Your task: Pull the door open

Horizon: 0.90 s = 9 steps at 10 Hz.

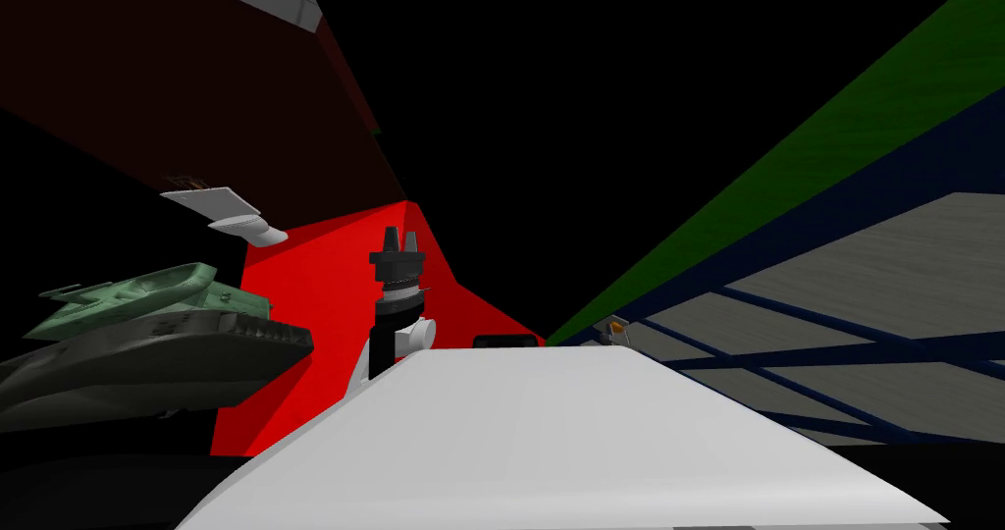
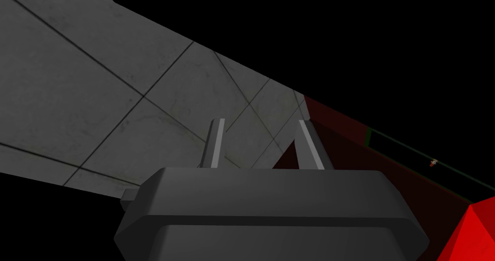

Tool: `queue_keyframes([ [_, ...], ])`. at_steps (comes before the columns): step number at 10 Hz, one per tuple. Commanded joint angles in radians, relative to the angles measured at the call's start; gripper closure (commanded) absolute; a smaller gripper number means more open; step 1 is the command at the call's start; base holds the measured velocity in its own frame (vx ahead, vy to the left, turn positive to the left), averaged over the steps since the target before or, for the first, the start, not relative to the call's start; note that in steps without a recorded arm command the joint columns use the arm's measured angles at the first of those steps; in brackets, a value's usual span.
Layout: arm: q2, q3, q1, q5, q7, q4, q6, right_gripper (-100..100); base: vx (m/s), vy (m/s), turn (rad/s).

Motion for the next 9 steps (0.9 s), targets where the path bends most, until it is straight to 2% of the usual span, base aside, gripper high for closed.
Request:
queue_keyframes([
  [1, -0.003, 0.006, -0.005, -0.006, -0.029, 0.003, 0.001, 100, -0.025, 0.006, 0.0],
  [9, -0.017, 0.036, -0.028, -0.039, -0.173, 0.02, 0.004, 100, -0.033, 0.006, 0.003],
])
